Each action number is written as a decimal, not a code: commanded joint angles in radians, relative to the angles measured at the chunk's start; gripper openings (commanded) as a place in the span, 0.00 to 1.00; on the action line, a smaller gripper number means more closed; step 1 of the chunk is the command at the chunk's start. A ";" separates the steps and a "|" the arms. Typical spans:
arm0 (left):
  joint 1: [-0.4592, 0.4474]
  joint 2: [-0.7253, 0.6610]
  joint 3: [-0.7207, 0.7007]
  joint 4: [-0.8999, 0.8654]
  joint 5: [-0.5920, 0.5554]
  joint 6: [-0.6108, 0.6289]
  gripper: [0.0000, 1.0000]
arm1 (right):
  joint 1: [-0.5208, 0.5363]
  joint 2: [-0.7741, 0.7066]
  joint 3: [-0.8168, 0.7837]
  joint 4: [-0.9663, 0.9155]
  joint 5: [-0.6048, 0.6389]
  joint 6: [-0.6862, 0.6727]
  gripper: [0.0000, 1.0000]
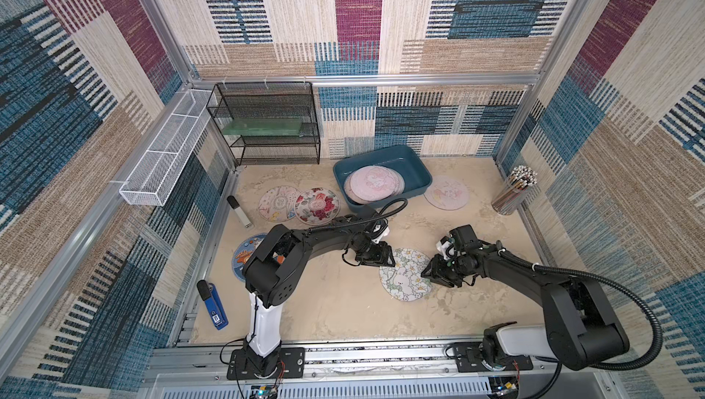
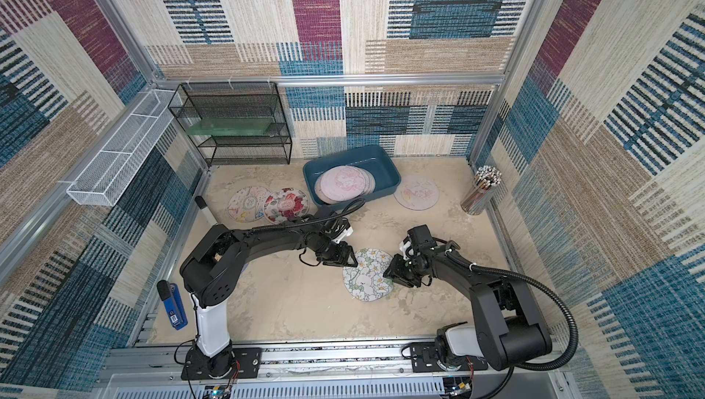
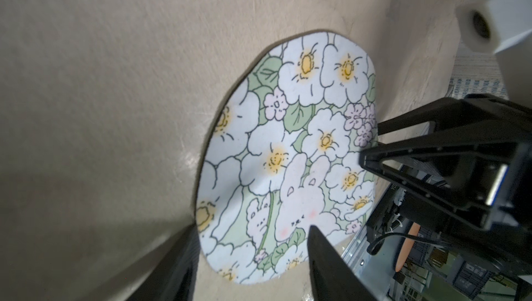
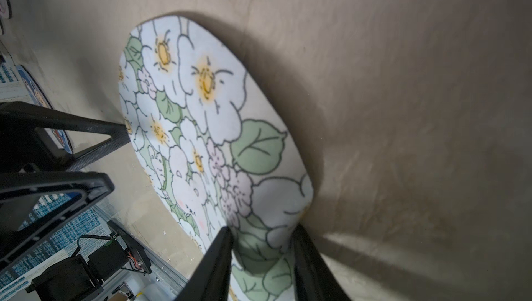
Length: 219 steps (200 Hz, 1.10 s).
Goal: Put the coasters into the storage box
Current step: Pick up the coaster from the center of the board.
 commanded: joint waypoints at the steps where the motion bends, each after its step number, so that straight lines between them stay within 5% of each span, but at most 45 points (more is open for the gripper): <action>1: -0.002 0.012 0.005 -0.037 -0.024 0.000 0.59 | 0.003 0.011 -0.003 -0.094 0.075 0.014 0.33; 55: 0.000 0.007 0.009 -0.046 -0.029 0.005 0.60 | 0.005 0.005 0.050 -0.118 0.077 0.010 0.16; 93: 0.035 -0.013 -0.025 -0.015 -0.025 -0.030 0.70 | 0.005 -0.004 0.165 -0.165 0.073 0.006 0.14; 219: 0.167 -0.175 -0.175 0.005 -0.047 -0.038 0.77 | 0.038 0.254 0.901 -0.285 0.009 -0.112 0.13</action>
